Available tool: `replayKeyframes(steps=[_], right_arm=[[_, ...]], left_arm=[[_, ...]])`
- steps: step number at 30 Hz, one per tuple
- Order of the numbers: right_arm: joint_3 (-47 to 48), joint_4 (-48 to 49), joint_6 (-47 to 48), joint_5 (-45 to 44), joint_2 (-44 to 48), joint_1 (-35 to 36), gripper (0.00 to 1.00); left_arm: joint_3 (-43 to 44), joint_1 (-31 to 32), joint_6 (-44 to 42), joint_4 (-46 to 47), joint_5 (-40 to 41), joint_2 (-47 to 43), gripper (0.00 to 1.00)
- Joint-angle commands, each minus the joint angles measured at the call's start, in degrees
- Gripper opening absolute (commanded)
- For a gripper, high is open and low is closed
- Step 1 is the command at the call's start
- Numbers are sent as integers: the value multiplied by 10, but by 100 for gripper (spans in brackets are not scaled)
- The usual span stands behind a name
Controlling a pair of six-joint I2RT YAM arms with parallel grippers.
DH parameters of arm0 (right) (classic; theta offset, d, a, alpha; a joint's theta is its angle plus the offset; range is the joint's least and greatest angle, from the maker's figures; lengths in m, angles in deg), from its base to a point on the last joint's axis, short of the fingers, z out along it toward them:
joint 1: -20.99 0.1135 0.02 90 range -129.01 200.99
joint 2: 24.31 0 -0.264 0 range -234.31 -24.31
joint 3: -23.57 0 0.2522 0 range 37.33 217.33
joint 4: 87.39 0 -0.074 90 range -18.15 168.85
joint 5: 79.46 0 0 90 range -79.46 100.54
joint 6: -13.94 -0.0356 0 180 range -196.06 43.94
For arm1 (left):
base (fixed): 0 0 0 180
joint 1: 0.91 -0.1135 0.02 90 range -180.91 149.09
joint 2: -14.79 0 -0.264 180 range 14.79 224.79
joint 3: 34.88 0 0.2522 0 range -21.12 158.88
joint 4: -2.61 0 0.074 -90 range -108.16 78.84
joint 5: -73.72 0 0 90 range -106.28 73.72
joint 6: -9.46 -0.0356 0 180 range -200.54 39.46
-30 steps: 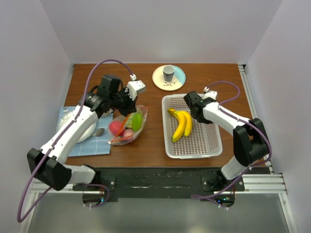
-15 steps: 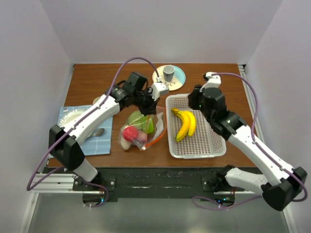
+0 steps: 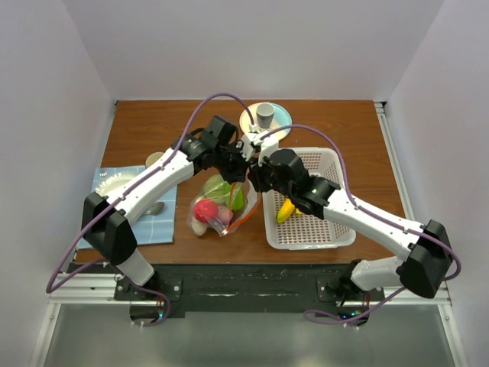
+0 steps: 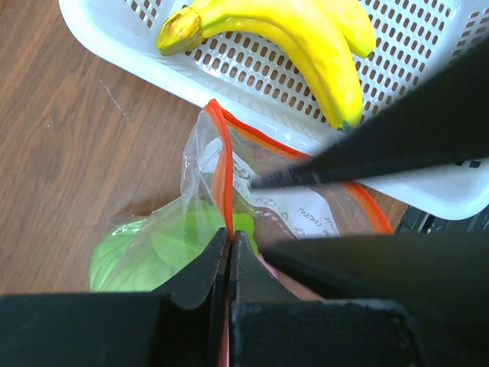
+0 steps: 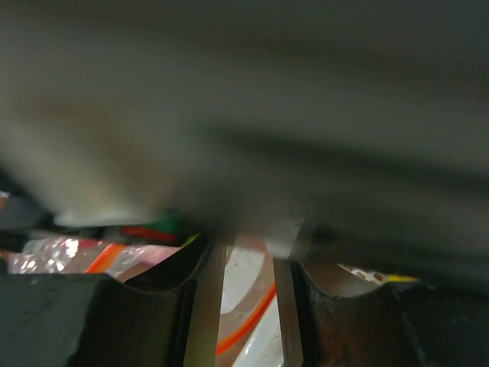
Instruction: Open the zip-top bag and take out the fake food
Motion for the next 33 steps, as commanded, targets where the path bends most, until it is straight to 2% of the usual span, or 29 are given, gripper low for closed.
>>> replayKeyframes(steps=[1, 10, 16, 19, 21, 22, 24, 25, 26, 28, 31, 33], right_arm=[[-24, 42, 21, 17, 32, 30, 34], [-83, 59, 11, -18, 94, 104, 34], [-105, 93, 11, -34, 58, 132, 33], [-106, 113, 13, -40, 23, 141, 33], [-102, 113, 13, -43, -1, 141, 33], [-102, 115, 14, -47, -5, 141, 33], [-105, 117, 16, -50, -12, 142, 33], [-104, 114, 18, -54, -15, 141, 33], [-103, 112, 19, -57, -18, 142, 33], [-100, 106, 20, -58, -23, 141, 33], [-97, 108, 23, -55, -28, 141, 33], [-94, 108, 21, -56, -31, 141, 34]], left_arm=[[-4, 4, -9, 14, 17, -18, 0], [-7, 1, -7, 21, 39, -18, 0], [2, 0, 3, 15, 29, -19, 0], [22, -8, 3, 5, 32, -24, 37], [43, -22, 6, 2, 28, -30, 47], [50, -45, 5, 2, 17, -38, 61], [80, -74, 1, -6, 11, -47, 74], [90, -114, -2, -16, 1, -57, 89], [100, -135, -5, -20, -1, -64, 97], [91, -203, -23, -15, -13, -93, 100], [21, -276, -46, 7, -23, -131, 100], [-63, -287, -57, 16, -23, -142, 100]])
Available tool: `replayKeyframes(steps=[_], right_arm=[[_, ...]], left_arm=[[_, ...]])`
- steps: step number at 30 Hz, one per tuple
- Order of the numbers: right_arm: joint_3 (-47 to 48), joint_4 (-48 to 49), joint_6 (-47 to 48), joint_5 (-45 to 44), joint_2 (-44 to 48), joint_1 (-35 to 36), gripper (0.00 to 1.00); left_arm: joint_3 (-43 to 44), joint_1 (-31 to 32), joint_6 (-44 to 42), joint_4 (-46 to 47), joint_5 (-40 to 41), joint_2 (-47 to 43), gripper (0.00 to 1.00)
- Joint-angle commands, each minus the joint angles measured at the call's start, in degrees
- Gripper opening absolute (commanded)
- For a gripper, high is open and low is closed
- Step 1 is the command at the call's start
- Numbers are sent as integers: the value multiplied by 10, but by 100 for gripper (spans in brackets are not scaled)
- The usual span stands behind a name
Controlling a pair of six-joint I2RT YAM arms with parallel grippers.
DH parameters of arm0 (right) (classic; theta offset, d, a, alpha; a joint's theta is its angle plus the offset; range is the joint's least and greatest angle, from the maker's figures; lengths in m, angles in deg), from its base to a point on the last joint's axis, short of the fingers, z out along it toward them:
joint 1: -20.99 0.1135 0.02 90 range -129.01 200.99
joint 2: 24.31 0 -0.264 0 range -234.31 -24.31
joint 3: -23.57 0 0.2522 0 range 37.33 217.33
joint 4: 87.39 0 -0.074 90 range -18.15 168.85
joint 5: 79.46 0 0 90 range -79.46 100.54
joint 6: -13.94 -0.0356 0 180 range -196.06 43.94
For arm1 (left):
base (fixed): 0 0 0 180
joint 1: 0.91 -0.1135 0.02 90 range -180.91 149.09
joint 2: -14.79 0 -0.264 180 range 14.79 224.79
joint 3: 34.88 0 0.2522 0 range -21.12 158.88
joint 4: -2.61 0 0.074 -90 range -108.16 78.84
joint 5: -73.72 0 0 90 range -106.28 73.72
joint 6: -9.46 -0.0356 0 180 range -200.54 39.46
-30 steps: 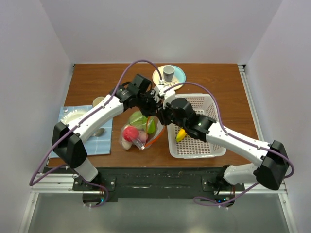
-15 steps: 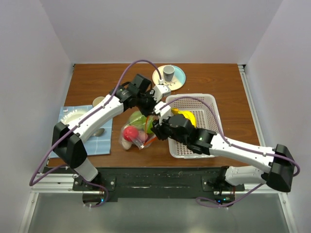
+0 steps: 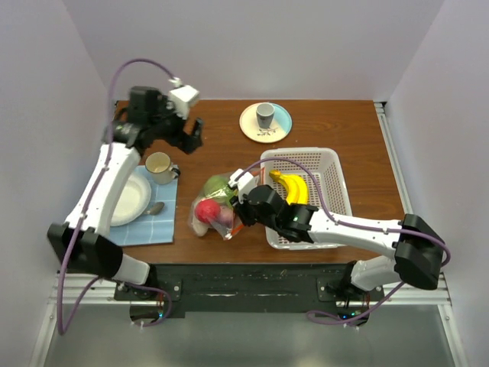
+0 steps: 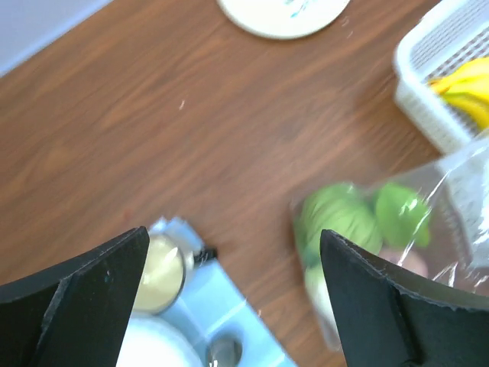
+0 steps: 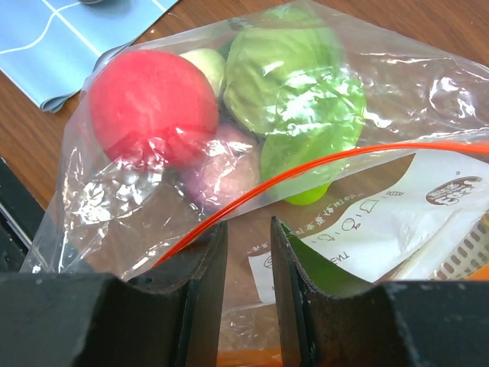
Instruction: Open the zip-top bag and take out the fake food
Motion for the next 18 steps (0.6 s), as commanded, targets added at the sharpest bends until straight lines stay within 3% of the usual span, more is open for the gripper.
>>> replayKeyframes(steps=[1, 2, 5, 9, 18], right_arm=[[8, 26, 7, -16, -7, 2, 35], [8, 27, 6, -16, -9, 2, 39], [4, 32, 3, -7, -22, 2, 46], [6, 34, -2, -4, -46, 9, 53], [7, 58, -19, -32, -88, 42, 56]], left_arm=[[-126, -30, -41, 19, -28, -51, 100], [-191, -30, -41, 32, -33, -54, 100], [-272, -29, -42, 64, -50, -46, 100], [-289, -29, -50, 70, -80, -16, 100], [-320, -8, -46, 142, -61, 53, 100]])
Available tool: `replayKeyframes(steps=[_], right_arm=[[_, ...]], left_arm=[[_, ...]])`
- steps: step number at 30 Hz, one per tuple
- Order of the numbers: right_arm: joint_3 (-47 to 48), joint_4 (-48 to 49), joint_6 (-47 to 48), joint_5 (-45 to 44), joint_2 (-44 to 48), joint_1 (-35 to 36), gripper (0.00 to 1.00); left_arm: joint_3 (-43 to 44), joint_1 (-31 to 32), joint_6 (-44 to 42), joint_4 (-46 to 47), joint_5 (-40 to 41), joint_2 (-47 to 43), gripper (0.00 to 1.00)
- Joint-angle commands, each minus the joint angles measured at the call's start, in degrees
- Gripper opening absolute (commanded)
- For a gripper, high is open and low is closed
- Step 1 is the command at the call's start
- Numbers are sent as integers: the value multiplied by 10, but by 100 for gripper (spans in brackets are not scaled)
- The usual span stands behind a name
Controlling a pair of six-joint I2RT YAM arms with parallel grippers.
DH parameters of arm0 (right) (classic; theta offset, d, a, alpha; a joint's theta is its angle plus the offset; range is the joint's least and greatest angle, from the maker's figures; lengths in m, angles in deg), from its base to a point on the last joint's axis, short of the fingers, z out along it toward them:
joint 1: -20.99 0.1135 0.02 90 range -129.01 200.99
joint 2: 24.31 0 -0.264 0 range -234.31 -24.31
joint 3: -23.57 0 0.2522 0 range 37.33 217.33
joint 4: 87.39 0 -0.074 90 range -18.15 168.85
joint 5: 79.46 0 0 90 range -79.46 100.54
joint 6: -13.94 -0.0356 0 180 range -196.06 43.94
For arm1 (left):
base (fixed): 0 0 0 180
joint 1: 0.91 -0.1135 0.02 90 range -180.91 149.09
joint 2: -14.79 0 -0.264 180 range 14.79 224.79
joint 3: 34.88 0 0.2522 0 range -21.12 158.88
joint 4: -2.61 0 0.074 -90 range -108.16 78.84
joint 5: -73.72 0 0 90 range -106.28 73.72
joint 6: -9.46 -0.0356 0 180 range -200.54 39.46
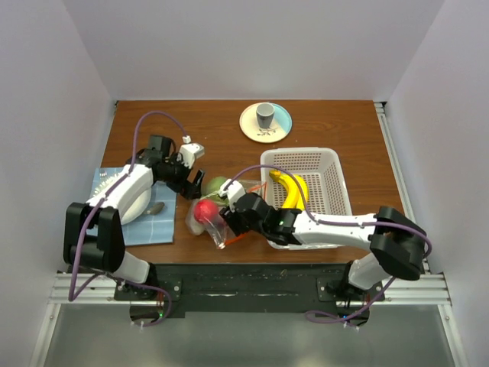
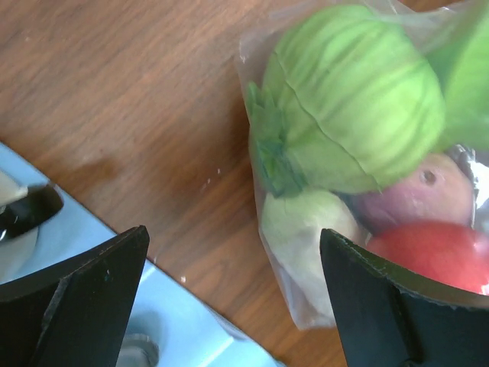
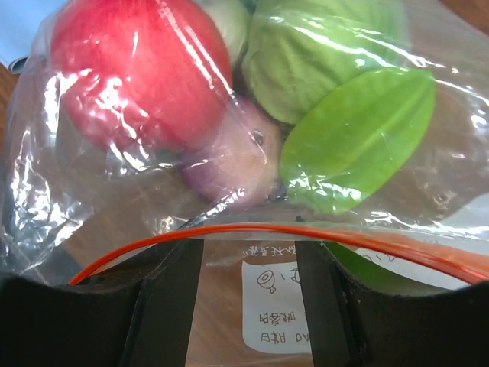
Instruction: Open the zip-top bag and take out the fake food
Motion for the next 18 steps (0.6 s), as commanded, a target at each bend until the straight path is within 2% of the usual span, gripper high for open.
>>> replayKeyframes(steps=[1, 6, 9, 13, 15, 16, 18], right_arm=[[6, 39, -14, -29, -16, 23, 56], [-4, 73, -11, -110, -29, 58, 66], [-16, 116, 4, -175, -32, 79, 70], [-13, 145, 25, -205, -46, 92, 73], [-5, 153, 30, -218, -56, 95, 73], [-3, 155, 35, -228, -58, 96, 73], [5, 166, 41, -239, -60, 101, 73]], left_arm=[[-12, 29, -5, 63, -13, 37, 100], [-12, 97, 6, 75, -21, 72, 100], [-4, 112, 7, 68, -35, 88, 100], [16, 113, -16, 30, -76, 99, 100], [21, 113, -42, 3, -99, 106, 78], [27, 112, -47, -4, -104, 110, 47], [29, 109, -51, -9, -100, 112, 0]])
